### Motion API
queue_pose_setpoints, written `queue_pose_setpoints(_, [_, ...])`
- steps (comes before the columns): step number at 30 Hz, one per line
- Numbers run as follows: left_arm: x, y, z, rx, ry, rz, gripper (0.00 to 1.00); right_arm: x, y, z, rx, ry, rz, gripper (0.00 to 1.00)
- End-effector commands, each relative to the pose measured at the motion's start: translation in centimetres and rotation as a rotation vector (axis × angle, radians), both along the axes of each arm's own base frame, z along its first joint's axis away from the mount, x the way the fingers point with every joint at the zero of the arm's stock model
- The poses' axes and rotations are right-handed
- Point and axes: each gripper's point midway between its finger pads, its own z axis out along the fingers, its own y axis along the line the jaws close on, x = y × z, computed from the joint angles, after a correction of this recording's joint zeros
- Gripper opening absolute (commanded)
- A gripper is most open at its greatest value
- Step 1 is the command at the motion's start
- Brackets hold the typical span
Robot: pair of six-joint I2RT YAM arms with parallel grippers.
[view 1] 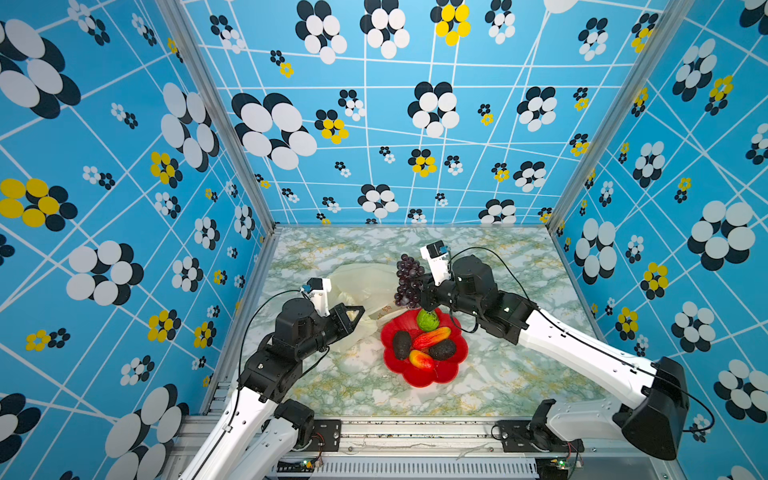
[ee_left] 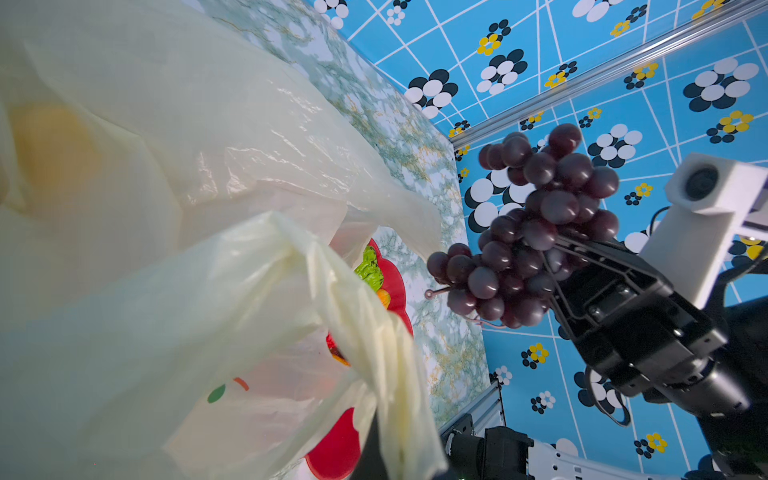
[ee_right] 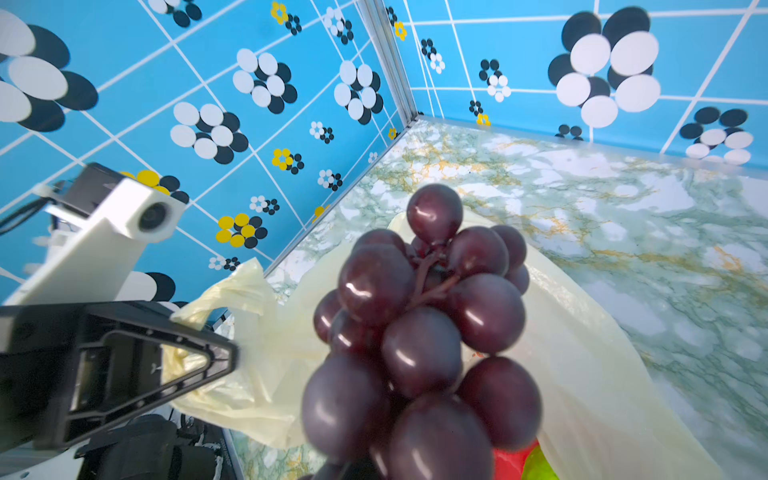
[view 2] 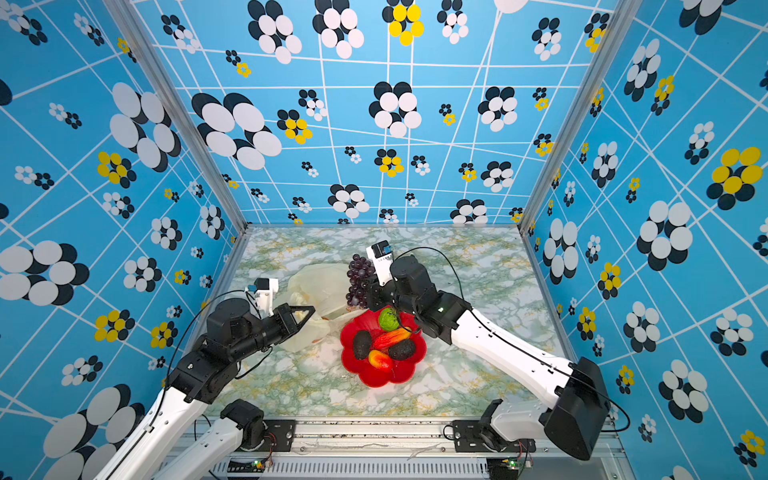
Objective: Place the fruits into the plastic bag
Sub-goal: 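Lift the grapes with the right gripper and carry them toward the bag mouth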
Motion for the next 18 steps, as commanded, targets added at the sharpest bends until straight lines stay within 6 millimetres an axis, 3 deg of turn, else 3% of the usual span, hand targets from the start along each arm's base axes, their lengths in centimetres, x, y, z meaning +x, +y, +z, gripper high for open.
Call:
queue_pose_setpoints(1, [0.0, -0.4, 1.6, -0.025, -0.044, -0.023, 0.0, 0.7, 1.7, 1.7, 0.067, -0.025, 0.038, 0.06])
queue_pose_setpoints(9, [0.1, -1.0, 3.0, -0.052, -0.065, -0.049, 0.0, 1.6, 5.1, -0.3, 0.084, 0.043, 0.099, 0.05])
queue_pose_setpoints(18, [0.7, -1.6, 4.3, -0.083, -0.098, -0.065, 0.0, 0.3, 9.2, -2.1, 0.109, 0.111, 0.183, 0.04])
